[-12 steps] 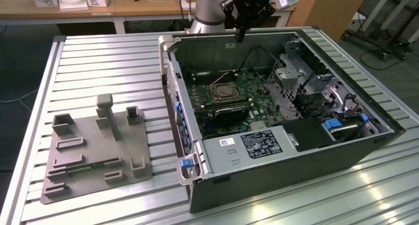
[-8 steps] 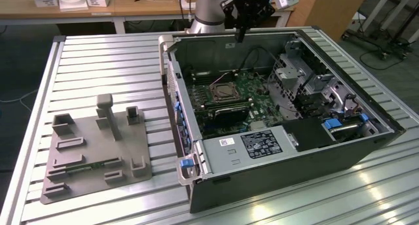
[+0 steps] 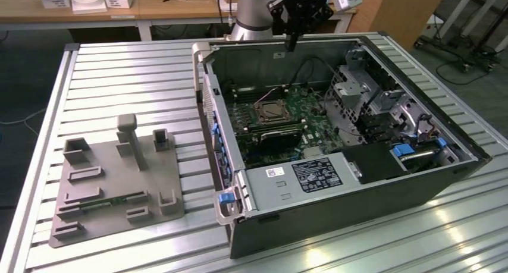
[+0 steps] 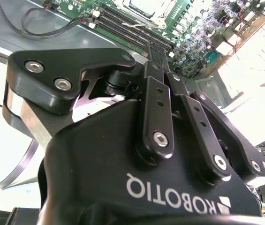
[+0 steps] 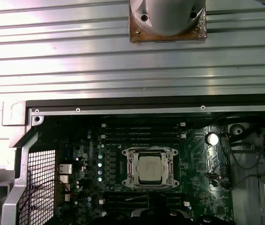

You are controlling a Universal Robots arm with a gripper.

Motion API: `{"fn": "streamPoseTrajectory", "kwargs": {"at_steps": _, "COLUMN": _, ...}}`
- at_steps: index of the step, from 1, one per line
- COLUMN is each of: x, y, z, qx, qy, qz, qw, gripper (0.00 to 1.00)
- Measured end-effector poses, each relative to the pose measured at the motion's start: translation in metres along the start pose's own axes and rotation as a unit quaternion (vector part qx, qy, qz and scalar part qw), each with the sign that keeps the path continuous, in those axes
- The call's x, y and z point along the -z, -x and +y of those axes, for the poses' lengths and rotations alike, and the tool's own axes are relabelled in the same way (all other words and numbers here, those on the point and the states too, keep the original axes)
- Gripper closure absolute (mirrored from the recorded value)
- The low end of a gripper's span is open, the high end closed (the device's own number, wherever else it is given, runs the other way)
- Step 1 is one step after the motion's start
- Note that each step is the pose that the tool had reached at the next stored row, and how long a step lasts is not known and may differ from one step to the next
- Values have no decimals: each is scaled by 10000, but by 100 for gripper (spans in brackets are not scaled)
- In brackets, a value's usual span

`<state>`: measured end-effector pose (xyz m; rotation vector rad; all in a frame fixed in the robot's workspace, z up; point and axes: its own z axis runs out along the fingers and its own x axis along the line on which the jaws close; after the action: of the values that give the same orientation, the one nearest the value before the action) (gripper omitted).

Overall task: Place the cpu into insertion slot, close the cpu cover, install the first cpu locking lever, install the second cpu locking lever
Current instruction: 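Install the first cpu locking lever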

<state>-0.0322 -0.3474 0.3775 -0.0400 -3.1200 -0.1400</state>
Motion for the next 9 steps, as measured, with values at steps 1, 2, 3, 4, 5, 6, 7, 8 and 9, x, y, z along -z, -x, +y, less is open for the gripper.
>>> {"fn": "streamPoseTrajectory", "kwargs": {"at_steps": 1, "x": 0, "y": 0, "z": 0, "qx": 0, "qy": 0, "qz": 0, "qw": 10000, "gripper": 90}}
{"fn": "streamPoseTrajectory", "kwargs": {"at_steps": 2, "x": -2, "y": 0, "z": 0, "qx": 0, "qy": 0, "qz": 0, "qw": 10000, "gripper": 90}}
{"fn": "streamPoseTrajectory", "kwargs": {"at_steps": 3, "x": -14, "y": 0, "z": -1, "qx": 0, "qy": 1, "qz": -1, "qw": 10000, "gripper": 90}}
{"fn": "streamPoseTrajectory", "kwargs": {"at_steps": 4, "x": -31, "y": 1, "z": -3, "qx": 0, "qy": 1, "qz": 0, "qw": 10000, "gripper": 90}}
{"fn": "streamPoseTrajectory", "kwargs": {"at_steps": 5, "x": -48, "y": 1, "z": -4, "qx": 2, "qy": 0, "qz": 0, "qw": 10000, "gripper": 90}}
{"fn": "streamPoseTrajectory", "kwargs": {"at_steps": 6, "x": -66, "y": 1, "z": -6, "qx": 9, "qy": 0, "qz": 0, "qw": 10000, "gripper": 90}}
{"fn": "streamPoseTrajectory", "kwargs": {"at_steps": 7, "x": -82, "y": 1, "z": -7, "qx": 22, "qy": 0, "qz": 0, "qw": 10000, "gripper": 90}}
{"fn": "streamPoseTrajectory", "kwargs": {"at_steps": 8, "x": -90, "y": 0, "z": -8, "qx": 30, "qy": 0, "qz": -10, "qw": 10000, "gripper": 90}}
{"fn": "streamPoseTrajectory", "kwargs": {"at_steps": 9, "x": -100, "y": -8, "z": -9, "qx": 38, "qy": 0, "qz": -41, "qw": 10000, "gripper": 90}}
